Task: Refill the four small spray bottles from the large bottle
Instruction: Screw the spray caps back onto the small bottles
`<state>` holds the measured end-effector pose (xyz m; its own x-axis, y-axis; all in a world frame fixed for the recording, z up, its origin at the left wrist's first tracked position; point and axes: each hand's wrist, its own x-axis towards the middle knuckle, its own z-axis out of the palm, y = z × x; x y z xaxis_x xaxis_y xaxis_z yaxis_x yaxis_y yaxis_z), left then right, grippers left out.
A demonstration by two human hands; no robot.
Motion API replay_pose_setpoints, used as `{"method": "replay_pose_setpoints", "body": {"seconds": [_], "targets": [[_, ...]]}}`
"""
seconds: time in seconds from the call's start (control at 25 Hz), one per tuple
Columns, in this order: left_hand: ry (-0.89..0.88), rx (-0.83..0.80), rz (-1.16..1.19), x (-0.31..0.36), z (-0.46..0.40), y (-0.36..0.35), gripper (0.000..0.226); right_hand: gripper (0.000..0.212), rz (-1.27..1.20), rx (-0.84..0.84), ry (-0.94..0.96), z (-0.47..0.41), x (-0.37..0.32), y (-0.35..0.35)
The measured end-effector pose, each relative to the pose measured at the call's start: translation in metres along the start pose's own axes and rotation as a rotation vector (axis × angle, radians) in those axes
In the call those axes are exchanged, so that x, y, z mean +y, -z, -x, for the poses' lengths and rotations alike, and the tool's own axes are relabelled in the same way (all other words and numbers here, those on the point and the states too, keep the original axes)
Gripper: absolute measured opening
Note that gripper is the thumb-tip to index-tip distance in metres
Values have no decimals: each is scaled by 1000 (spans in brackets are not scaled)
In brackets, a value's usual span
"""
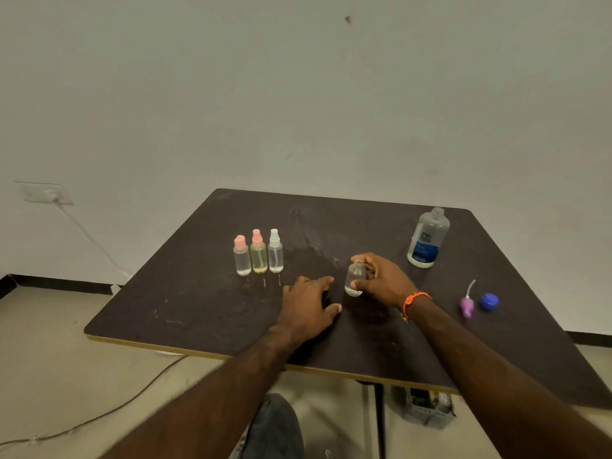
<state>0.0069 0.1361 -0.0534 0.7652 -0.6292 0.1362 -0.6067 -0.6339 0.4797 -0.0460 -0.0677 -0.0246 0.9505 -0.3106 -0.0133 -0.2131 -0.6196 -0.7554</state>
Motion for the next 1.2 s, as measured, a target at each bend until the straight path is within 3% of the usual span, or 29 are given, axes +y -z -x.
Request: {"method": "replay_pose_setpoints", "body": {"seconds": [0.16,0.36,0.44,0.52,0.6,0.68,0.76,1.04,1.2], "targets": [[-99,-36,-4,30,-2,-18,84,46,-89,119,-70,47,9,-1],[-177,-3,40,56,-11,-29,59,48,-192,109,-101,73,9,7],[-151,-5,48,57,-15,-30,59,49,-158,136,-116,78,13,21],[-120,-21,57,55,-19,-33,65,40,28,334,-172,84,25,44],[-111,-26,70,55,-22,-35,67,34,419,535,-232,90,43,66],[-108,-15,93,56,-23,-36,67,36,700,555,-313,92,59,78],[-100,-15,105,56,-22,-37,68,39,788,463,-378,89,67,77],[-91,-38,100,55,-23,-37,70,16,610,466,-380,85,70,66],[-90,-48,99,55,-22,-37,68,12,479,629,-191,90,32,74]]}}
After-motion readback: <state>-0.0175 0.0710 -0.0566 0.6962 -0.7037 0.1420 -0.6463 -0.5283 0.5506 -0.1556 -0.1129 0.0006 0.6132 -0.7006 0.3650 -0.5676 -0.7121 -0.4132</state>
